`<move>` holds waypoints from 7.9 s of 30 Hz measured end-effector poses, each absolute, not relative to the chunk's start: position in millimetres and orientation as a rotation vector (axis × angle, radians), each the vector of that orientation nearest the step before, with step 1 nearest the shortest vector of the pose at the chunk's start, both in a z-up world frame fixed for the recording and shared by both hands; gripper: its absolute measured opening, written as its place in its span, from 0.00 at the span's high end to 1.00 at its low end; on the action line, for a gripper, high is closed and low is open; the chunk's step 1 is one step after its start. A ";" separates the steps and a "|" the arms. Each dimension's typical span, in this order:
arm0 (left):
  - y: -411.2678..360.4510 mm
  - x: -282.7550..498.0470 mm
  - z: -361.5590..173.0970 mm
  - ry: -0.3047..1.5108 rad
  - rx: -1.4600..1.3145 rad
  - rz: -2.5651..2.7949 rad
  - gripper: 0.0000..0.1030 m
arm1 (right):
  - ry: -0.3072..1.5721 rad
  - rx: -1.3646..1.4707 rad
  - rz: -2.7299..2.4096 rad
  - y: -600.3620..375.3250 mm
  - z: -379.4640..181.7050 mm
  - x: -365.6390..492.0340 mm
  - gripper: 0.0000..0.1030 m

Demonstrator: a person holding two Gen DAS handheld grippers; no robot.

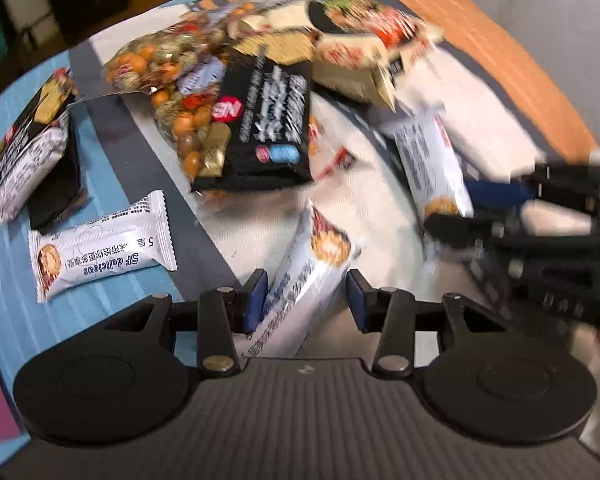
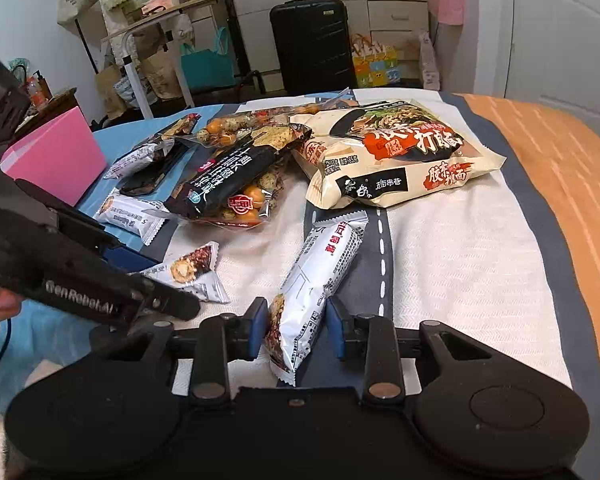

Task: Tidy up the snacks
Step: 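Carry both white bars over the pink box with both tools, then open both tools to drop the white bars into the pink box, then grasp a white snack bar with the left tool while the right tool grasps another, then carry both white bars over the pink box with both tools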

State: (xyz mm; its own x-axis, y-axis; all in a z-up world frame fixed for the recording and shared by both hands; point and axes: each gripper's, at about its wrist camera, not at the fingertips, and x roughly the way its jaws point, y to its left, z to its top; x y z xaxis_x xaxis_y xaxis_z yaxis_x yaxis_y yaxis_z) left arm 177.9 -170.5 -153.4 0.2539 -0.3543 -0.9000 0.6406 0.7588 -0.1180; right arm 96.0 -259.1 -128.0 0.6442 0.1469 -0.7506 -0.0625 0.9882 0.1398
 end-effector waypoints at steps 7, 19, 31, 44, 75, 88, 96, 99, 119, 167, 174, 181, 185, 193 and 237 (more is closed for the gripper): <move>-157.5 164.8 -151.4 1.081 0.319 -0.717 0.67 | 0.847 0.133 0.092 -257.7 -126.3 93.7 0.68; -112.7 149.5 -118.2 1.133 0.227 -0.643 0.75 | 0.967 0.194 0.153 -230.1 -91.8 76.7 0.68; -24.0 120.4 -62.8 1.180 0.095 -0.558 0.75 | 0.975 0.151 0.394 -165.4 -31.7 58.4 0.67; 54.9 105.1 5.1 1.096 0.053 -0.447 0.75 | 0.947 -0.067 0.617 -66.5 27.5 88.0 0.67; 187.8 281.9 -77.3 1.106 -0.323 -0.057 0.75 | 0.916 -0.485 0.791 92.5 -31.9 280.7 0.68; 186.1 308.9 -128.5 1.172 -0.424 -0.038 0.66 | 0.876 -0.751 0.747 121.1 -69.0 279.3 0.59; 187.7 287.7 -91.5 1.088 -0.282 -0.047 0.49 | 0.710 -0.585 0.719 76.0 -18.2 242.8 0.30; 181.8 269.8 -66.2 1.037 -0.215 -0.087 0.41 | 0.672 -0.484 0.691 42.4 6.2 224.0 0.30; 33.1 194.1 2.5 0.871 0.126 -0.412 0.37 | 0.804 -0.196 0.422 -110.8 -30.0 137.8 0.28; -49.2 252.7 -119.4 0.987 0.208 -0.334 0.81 | 0.982 -0.089 0.387 -128.5 -120.5 183.6 0.69; -44.5 238.6 -119.1 1.054 0.175 -0.327 0.80 | 1.025 -0.073 0.329 -132.1 -117.6 175.7 0.69; -44.4 220.0 -113.3 1.075 0.206 -0.343 0.80 | 1.060 -0.040 0.286 -139.2 -109.7 162.4 0.69; -47.0 204.6 -106.7 1.068 0.225 -0.355 0.80 | 1.094 -0.049 0.276 -139.7 -101.9 154.6 0.69; -40.9 163.7 -94.8 1.053 0.206 -0.398 0.80 | 1.111 -0.062 0.316 -136.6 -79.4 134.0 0.69; 198.9 208.2 -24.6 1.078 -0.128 -0.010 0.80 | 0.856 -0.388 0.754 86.9 -27.7 244.5 0.69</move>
State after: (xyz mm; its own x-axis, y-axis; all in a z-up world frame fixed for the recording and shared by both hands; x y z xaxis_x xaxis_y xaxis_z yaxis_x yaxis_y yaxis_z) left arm 208.2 198.9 -24.6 0.4733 -0.0704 -0.8781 -0.0545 0.9926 -0.1089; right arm 244.5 86.9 -27.7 0.4245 0.4376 -0.7926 -0.7313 0.6819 -0.0152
